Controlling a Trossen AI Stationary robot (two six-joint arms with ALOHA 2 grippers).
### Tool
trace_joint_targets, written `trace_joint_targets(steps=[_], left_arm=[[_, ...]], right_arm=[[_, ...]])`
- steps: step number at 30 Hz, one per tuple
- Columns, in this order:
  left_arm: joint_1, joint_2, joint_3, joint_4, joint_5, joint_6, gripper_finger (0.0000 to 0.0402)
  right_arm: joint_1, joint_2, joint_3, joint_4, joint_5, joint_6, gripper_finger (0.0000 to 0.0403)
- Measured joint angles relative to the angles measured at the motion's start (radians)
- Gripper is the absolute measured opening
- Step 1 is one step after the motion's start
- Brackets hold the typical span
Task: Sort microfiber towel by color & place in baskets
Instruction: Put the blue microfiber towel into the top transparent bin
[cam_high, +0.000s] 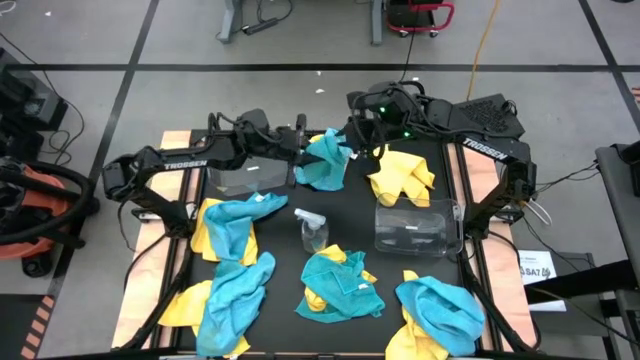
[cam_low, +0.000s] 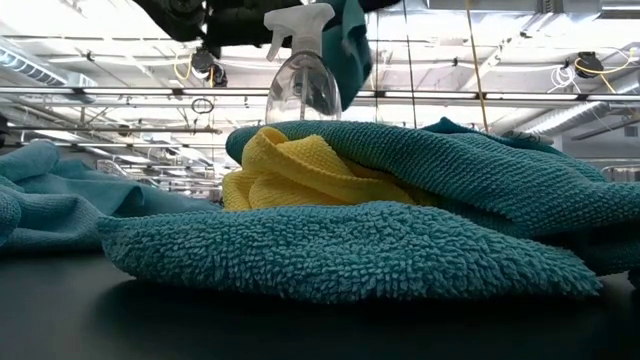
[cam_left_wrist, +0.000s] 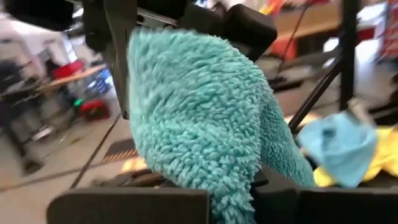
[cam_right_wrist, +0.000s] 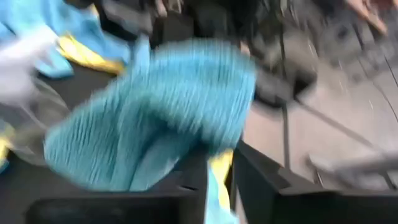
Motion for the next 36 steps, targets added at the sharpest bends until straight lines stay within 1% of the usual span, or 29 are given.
trace_joint_targets(steps=[2, 5, 7, 10, 14, 20, 29, 34, 36], left_arm=[[0.015, -0.044, 0.0, -0.119, -0.061, 0.048, 0.0012], [0.037, -0.117, 0.0, -0.307, -0.19, 0.134, 0.0012], [0.046, -0.163, 0.0, -0.432, -0.285, 0.185, 0.0012], [0.06, -0.217, 0.0, -0.616, -0.409, 0.223, 0.0012], [0.083, -0.257, 0.0, -0.832, -0.528, 0.228, 0.0012], [0.126, -0.262, -0.063, -0.991, -0.683, 0.202, 0.0012], [0.252, -0.262, -0.207, -0.972, -0.725, 0.184, 0.0012], [0.316, -0.262, -0.267, -0.93, -0.67, 0.183, 0.0012], [0.337, -0.247, -0.28, -0.937, -0.643, 0.176, 0.0013]], right_arm=[[0.0, 0.0, 0.0, -0.053, 0.084, 0.011, 0.0118], [-0.003, 0.0, 0.0, -0.132, 0.204, 0.033, 0.0171], [-0.01, 0.0, 0.0, -0.182, 0.244, 0.055, 0.0201], [-0.026, 0.0, 0.0, -0.244, 0.248, 0.091, 0.0234], [-0.045, 0.0, 0.0, -0.318, 0.247, 0.134, 0.0252], [-0.055, 0.0, 0.0, -0.37, 0.244, 0.162, 0.0253], [-0.054, 0.0, 0.0, -0.397, 0.24, 0.192, 0.0253], [-0.054, 0.0, 0.0, -0.399, 0.239, 0.198, 0.0253], [-0.054, -0.001, 0.0, -0.399, 0.216, 0.199, 0.0253]])
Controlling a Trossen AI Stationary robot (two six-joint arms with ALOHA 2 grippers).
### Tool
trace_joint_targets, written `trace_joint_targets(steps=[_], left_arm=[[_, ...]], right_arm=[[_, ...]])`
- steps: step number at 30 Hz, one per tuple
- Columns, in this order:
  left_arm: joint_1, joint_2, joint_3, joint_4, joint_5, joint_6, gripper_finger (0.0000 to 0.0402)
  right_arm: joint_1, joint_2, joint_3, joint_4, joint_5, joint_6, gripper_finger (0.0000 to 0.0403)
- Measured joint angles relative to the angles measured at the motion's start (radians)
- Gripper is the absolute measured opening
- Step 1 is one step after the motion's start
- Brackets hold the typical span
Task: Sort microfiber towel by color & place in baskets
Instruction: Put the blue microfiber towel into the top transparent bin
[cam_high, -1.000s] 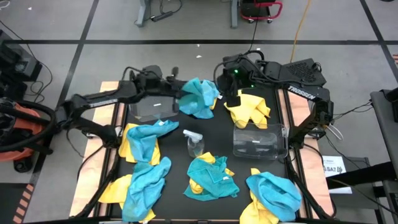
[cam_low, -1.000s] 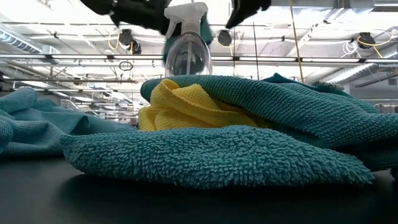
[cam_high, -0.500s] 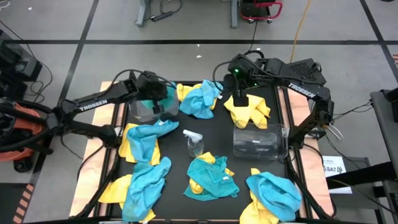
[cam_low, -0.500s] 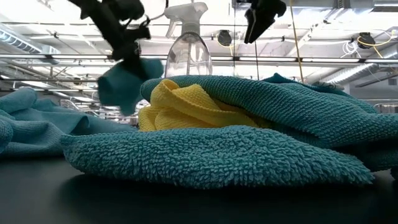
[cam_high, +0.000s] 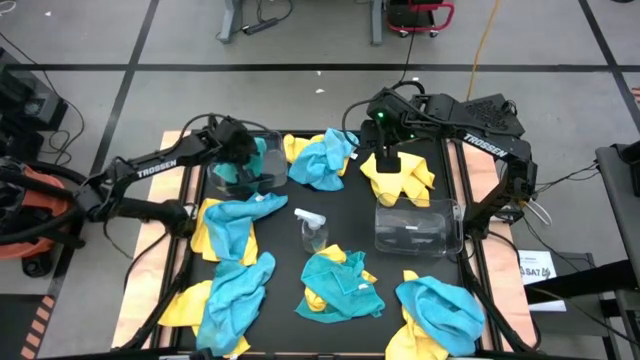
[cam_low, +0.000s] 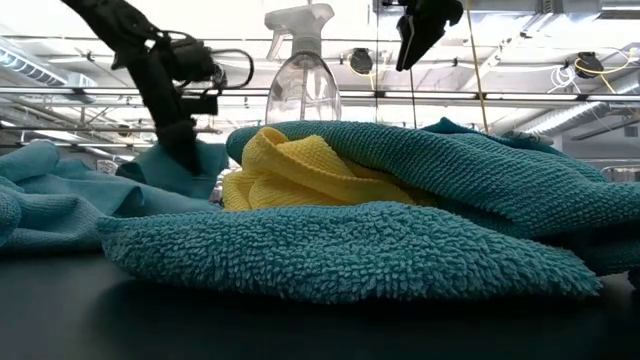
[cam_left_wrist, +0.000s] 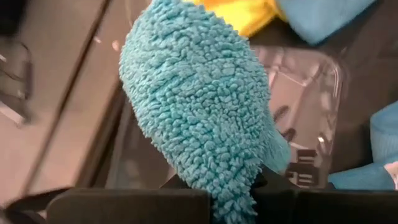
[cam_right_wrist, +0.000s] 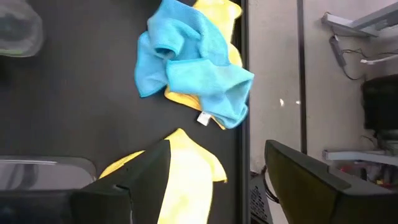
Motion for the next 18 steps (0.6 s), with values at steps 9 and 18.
trace_joint_targets(steps=[9, 18], left_arm=[[0.059, 0.133, -0.01, -0.003, 0.021, -0.07, 0.0019], [0.076, 0.21, -0.01, 0.005, 0.011, -0.098, 0.0103]], right_arm=[[0.0, 0.0, 0.0, -0.006, -0.051, 0.024, 0.0254], [0.0, 0.0, 0.0, -0.056, -0.051, 0.061, 0.0254]])
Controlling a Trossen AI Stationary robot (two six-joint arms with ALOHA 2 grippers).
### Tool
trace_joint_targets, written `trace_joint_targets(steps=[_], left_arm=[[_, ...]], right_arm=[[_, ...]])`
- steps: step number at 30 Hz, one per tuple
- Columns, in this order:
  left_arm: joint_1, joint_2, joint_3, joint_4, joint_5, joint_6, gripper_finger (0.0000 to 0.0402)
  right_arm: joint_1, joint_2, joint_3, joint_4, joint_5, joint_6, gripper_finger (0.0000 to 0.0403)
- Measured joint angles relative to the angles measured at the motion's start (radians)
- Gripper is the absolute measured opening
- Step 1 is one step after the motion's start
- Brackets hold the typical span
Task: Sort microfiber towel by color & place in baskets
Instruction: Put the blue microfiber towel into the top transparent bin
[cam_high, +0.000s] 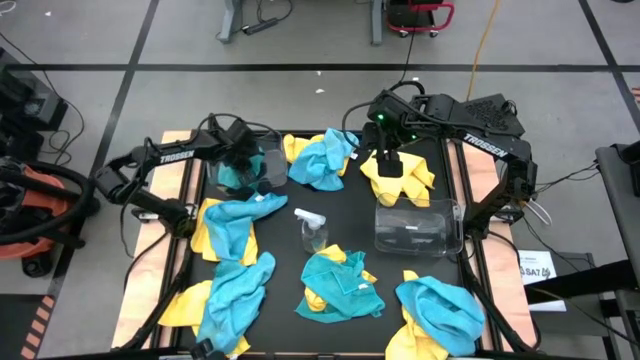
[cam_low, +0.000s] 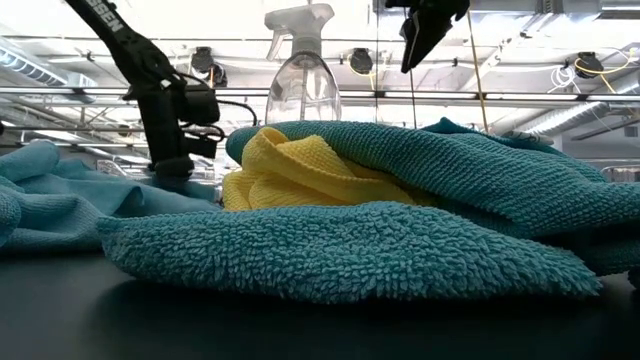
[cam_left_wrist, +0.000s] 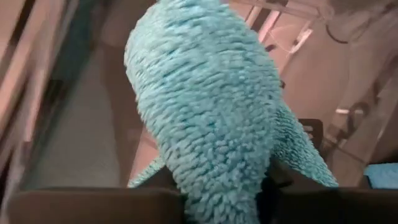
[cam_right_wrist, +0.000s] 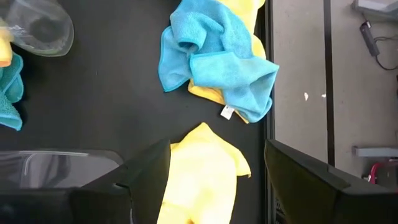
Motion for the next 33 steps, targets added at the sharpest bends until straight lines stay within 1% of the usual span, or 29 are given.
trace_joint_targets(steps=[4, 7, 10, 13, 16, 19, 23, 27, 33], left_arm=[[0.0, 0.0, 0.01, -0.006, -0.008, -0.025, 0.0178], [0.0, 0.0, 0.027, -0.027, -0.009, -0.026, 0.0227], [0.0, 0.0, 0.057, -0.061, -0.009, -0.026, 0.0264], [0.0, 0.0, 0.086, -0.103, -0.009, -0.026, 0.0289], [-0.002, 0.0, 0.119, -0.138, 0.009, -0.025, 0.0299], [-0.002, -0.003, 0.15, -0.167, 0.05, -0.026, 0.0301], [-0.005, -0.034, 0.174, -0.172, 0.073, -0.038, 0.0302], [-0.004, -0.099, 0.189, -0.162, 0.089, -0.051, 0.0302], [-0.011, -0.25, 0.195, -0.118, 0.194, -0.052, 0.0302]], right_arm=[[0.0, 0.0, 0.0, -0.001, -0.001, 0.007, 0.0254], [0.0, 0.0, 0.0, -0.005, -0.003, 0.007, 0.0254], [0.0, 0.0, 0.0, -0.01, -0.003, 0.007, 0.0254], [0.0, 0.0, 0.0, -0.028, -0.002, 0.011, 0.0254], [-0.001, 0.0, 0.0, -0.043, -0.002, 0.014, 0.0254], [-0.001, 0.0, 0.0, -0.049, -0.001, 0.014, 0.0254], [-0.001, 0.0, 0.0, -0.049, -0.001, 0.01, 0.0254], [-0.001, 0.0, 0.0, -0.049, -0.001, 0.002, 0.0254], [-0.001, 0.0, 0.0, -0.048, -0.002, -0.012, 0.0254]])
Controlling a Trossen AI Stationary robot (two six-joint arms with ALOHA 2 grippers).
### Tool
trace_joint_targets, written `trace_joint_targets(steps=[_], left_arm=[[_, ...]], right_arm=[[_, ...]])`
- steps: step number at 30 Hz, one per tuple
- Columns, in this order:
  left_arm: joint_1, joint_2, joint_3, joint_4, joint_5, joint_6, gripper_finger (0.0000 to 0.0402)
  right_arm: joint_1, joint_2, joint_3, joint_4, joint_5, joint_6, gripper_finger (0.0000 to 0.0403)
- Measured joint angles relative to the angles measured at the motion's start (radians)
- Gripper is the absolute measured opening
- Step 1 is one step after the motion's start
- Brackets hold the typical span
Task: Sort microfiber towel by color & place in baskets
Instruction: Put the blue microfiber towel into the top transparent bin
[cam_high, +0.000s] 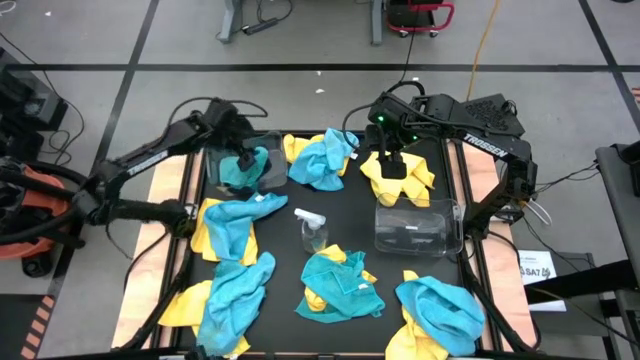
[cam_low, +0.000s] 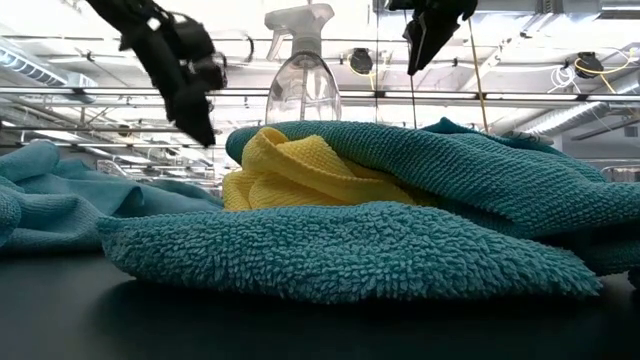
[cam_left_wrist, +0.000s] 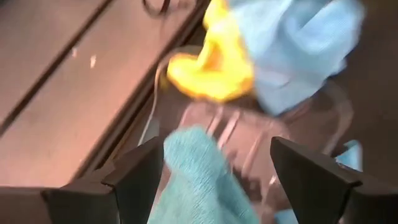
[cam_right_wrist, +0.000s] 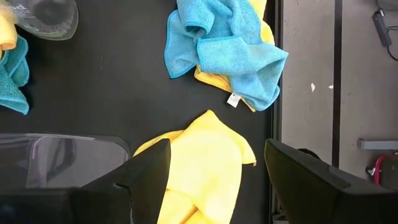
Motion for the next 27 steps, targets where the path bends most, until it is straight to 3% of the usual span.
trace_joint_targets(steps=[9, 14, 22, 27], left_arm=[[-0.083, -0.23, 0.0, 0.055, 0.109, 0.001, 0.0302], [-0.152, -0.327, 0.0, 0.065, 0.119, 0.001, 0.0302], [-0.231, -0.407, 0.0, 0.063, 0.273, -0.024, 0.0302], [-0.272, -0.416, 0.0, 0.058, 0.299, -0.021, 0.0302]], right_arm=[[0.0, 0.0, 0.0, 0.011, -0.001, -0.012, 0.0254], [0.0, 0.0, 0.0, 0.011, -0.002, -0.012, 0.0254], [0.0, 0.0, 0.0, 0.01, -0.002, -0.011, 0.0254], [0.0, 0.0, 0.0, 0.009, -0.012, -0.011, 0.0254]])
